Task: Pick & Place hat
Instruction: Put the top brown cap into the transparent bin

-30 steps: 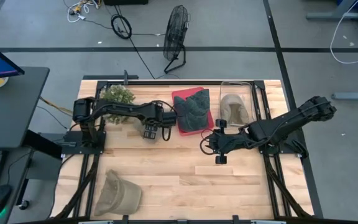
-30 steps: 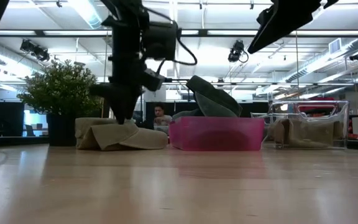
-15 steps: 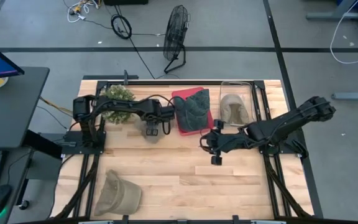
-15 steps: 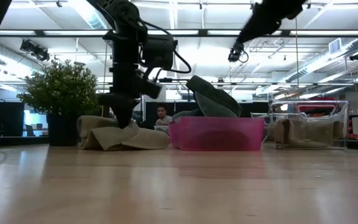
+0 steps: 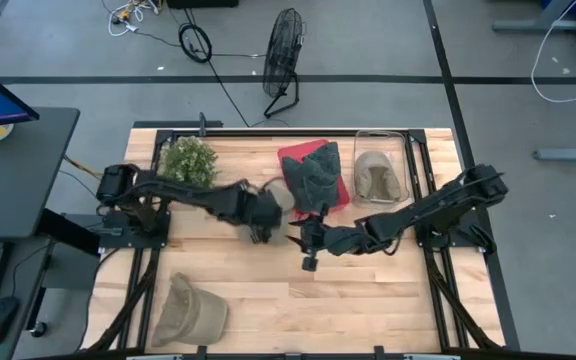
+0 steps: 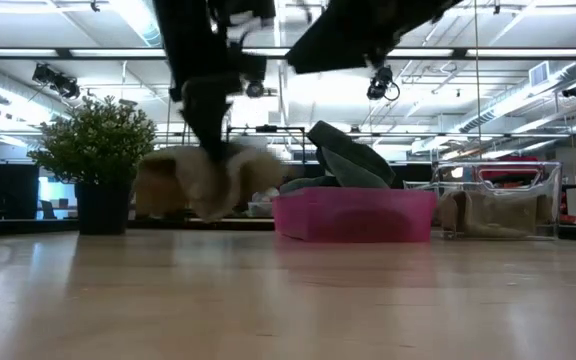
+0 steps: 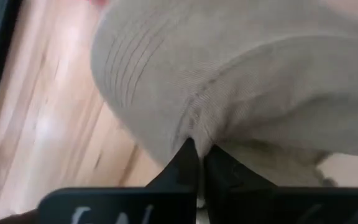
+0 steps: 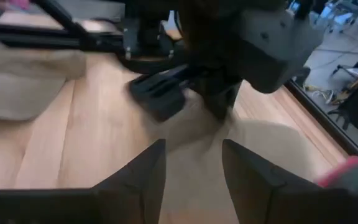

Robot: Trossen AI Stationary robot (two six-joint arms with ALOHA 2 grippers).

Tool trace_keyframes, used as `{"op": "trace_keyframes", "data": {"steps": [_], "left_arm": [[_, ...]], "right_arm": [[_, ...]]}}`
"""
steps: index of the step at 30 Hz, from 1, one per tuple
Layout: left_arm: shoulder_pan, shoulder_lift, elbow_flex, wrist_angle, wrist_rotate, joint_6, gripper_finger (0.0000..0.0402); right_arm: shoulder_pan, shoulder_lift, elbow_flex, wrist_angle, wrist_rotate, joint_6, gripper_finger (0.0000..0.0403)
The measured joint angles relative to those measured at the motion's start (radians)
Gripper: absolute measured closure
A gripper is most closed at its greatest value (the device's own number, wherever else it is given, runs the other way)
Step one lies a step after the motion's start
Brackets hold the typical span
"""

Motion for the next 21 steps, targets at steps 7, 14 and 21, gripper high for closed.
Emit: {"op": "trace_keyframes", "data": {"steps": [7, 14, 21], "left_arm": [[-0.167, -0.012, 0.026, 0.045, -0.02, -0.106, 0.0393], [-0.227, -0.012, 0.027, 0.054, -0.078, -0.2, 0.0395], [-0.228, -0.012, 0.027, 0.187, -0.13, -0.15, 0.0397]], "right_arm": [[-0.046, 0.098, 0.0, 0.143, -0.018, -0.04, 0.0243], [-0.068, 0.099, 0.0, 0.226, -0.21, -0.004, 0.0243], [-0.069, 0.099, 0.001, 0.206, -0.227, -0.018, 0.0243]]}}
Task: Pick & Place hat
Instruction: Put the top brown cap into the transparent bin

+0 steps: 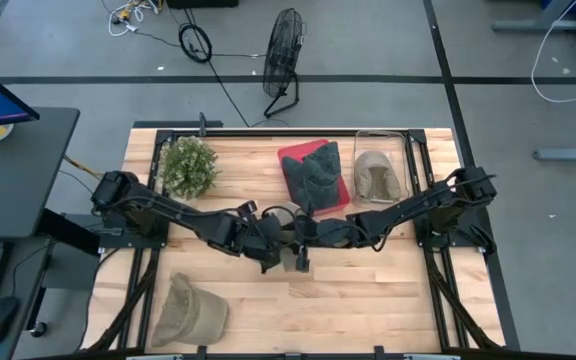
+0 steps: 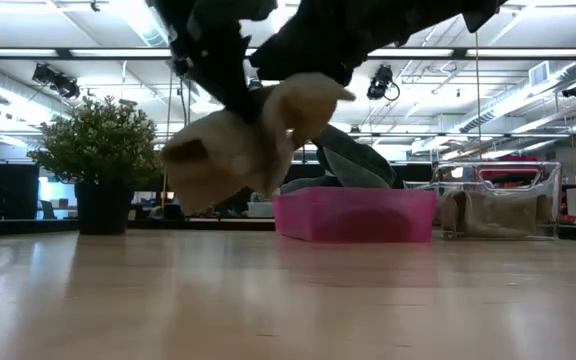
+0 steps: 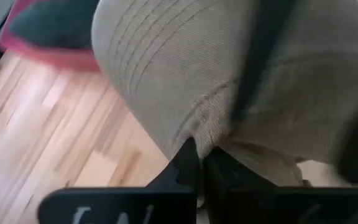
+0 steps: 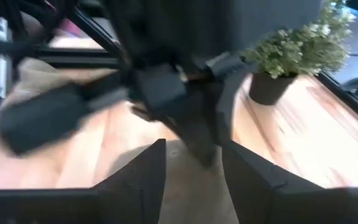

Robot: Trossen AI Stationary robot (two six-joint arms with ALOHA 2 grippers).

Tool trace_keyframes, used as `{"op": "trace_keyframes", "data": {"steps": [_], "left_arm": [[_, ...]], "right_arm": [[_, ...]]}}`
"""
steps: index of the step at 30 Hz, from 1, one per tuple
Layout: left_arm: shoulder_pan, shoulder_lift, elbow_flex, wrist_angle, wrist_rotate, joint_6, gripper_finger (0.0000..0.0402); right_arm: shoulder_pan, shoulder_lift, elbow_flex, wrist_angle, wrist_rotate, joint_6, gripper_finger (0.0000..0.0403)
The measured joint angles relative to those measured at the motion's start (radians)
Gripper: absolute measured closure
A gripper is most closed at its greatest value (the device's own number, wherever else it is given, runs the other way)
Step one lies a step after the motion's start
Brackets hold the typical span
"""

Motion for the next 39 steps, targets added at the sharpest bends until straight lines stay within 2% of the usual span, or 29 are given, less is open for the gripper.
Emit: {"op": "trace_keyframes", "data": {"steps": [5, 10, 17, 21, 26, 32, 39], "left_arm": [[0.0, 0.001, 0.0, 0.044, 0.0, 0.028, 0.0392], [0.0, 0.004, 0.0, 0.05, 0.006, 0.029, 0.0394], [0.002, 0.004, -0.002, 0.103, 0.077, 0.09, 0.0391], [0.002, 0.004, -0.002, 0.113, 0.09, 0.113, 0.0392], [0.005, 0.004, -0.002, 0.123, 0.098, 0.166, 0.0381], [0.01, 0.0, -0.001, 0.139, 0.097, 0.219, 0.0347], [0.01, -0.012, 0.0, 0.185, 0.093, 0.285, 0.0283]], "right_arm": [[-0.001, 0.0, 0.0, -0.109, 0.103, -0.017, 0.0243], [-0.003, -0.003, 0.004, -0.24, 0.131, -0.01, 0.0243], [-0.005, -0.003, 0.0, -0.271, 0.19, -0.061, 0.0246], [-0.005, -0.003, 0.0, -0.271, 0.18, -0.098, 0.0282], [-0.002, -0.001, -0.001, -0.276, 0.145, -0.105, 0.0382], [0.019, 0.001, -0.002, -0.337, 0.144, -0.073, 0.0388], [0.062, -0.004, -0.002, -0.399, 0.174, -0.062, 0.0395]]}}
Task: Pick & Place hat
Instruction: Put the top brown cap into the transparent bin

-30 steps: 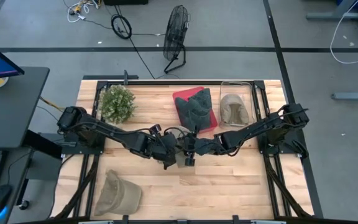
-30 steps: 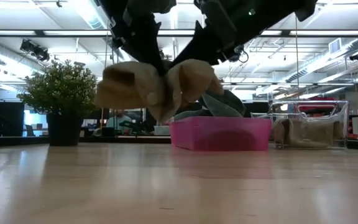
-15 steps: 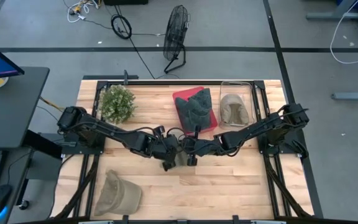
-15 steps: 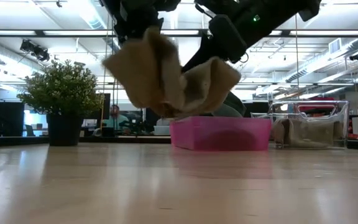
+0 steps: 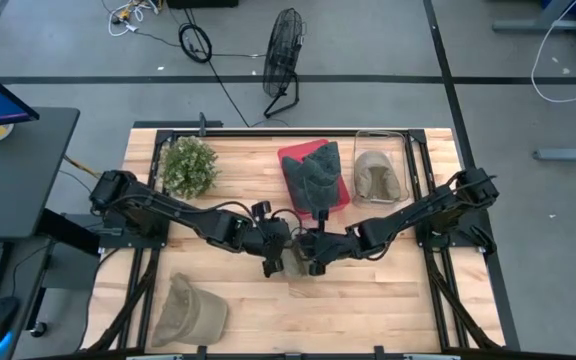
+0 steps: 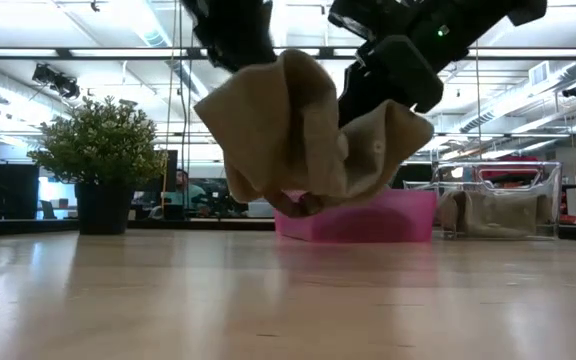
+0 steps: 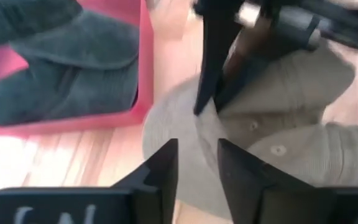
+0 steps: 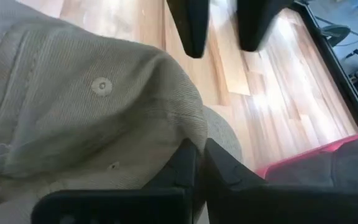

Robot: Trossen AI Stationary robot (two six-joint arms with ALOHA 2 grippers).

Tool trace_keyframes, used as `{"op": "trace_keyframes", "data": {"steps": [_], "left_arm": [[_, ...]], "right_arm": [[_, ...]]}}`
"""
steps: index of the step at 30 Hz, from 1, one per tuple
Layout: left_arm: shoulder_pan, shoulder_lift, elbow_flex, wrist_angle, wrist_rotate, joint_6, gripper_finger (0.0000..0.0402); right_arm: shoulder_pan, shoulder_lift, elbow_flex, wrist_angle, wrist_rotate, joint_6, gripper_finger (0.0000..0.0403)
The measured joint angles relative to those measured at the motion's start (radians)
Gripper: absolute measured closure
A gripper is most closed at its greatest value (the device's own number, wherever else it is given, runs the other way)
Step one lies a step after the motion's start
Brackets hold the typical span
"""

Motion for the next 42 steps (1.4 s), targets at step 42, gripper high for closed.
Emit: {"op": "trace_keyframes", "data": {"steps": [42], "left_arm": [[0.121, -0.152, 0.116, -0.302, -0.167, -0.06, 0.0273]], "right_arm": [[-0.016, -0.726, 0.002, -1.198, 0.311, 0.152, 0.0394]]}}
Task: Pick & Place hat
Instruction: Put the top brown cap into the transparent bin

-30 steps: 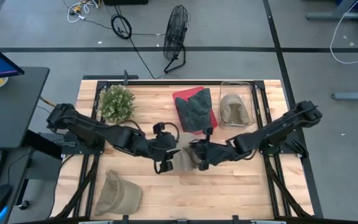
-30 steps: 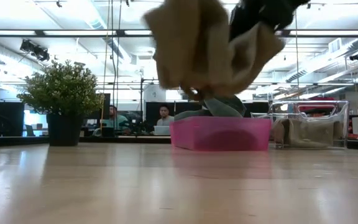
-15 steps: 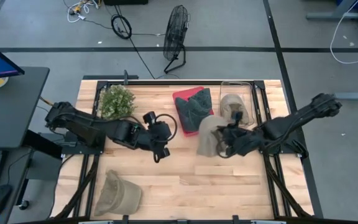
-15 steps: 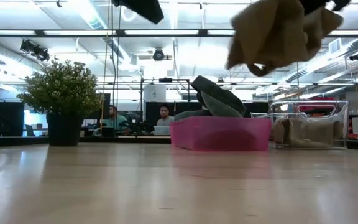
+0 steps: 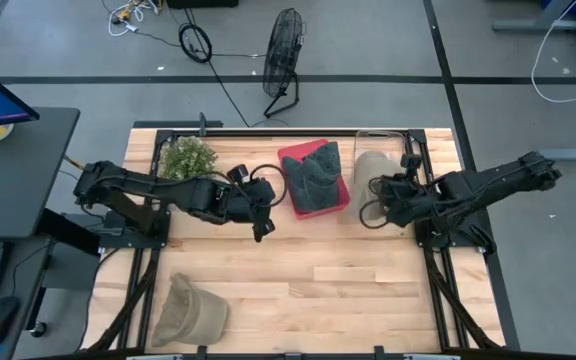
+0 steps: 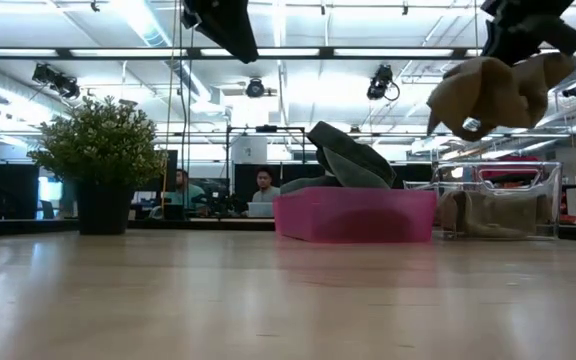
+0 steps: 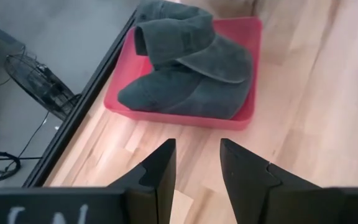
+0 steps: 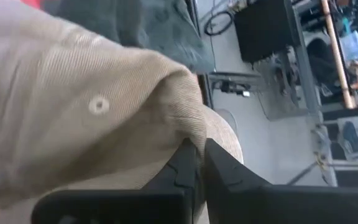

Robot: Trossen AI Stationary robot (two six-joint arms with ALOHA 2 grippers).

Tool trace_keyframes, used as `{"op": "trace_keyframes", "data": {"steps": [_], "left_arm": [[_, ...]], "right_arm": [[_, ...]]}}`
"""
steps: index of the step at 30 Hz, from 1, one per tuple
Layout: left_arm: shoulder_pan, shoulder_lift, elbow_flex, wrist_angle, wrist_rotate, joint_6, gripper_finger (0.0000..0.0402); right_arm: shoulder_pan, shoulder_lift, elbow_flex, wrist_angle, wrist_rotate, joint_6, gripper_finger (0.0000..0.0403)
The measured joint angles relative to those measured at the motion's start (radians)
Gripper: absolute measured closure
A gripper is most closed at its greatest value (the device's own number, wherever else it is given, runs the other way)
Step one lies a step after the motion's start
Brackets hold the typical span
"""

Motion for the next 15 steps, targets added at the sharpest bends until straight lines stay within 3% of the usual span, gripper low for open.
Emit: {"op": "trace_keyframes", "data": {"steps": [15], "left_arm": [[0.053, 0.0, 0.0, -0.04, 0.008, 0.047, 0.0273]], "right_arm": [[-0.214, 0.006, 0.0, -0.008, -0.004, -0.122, 0.0394]]}}
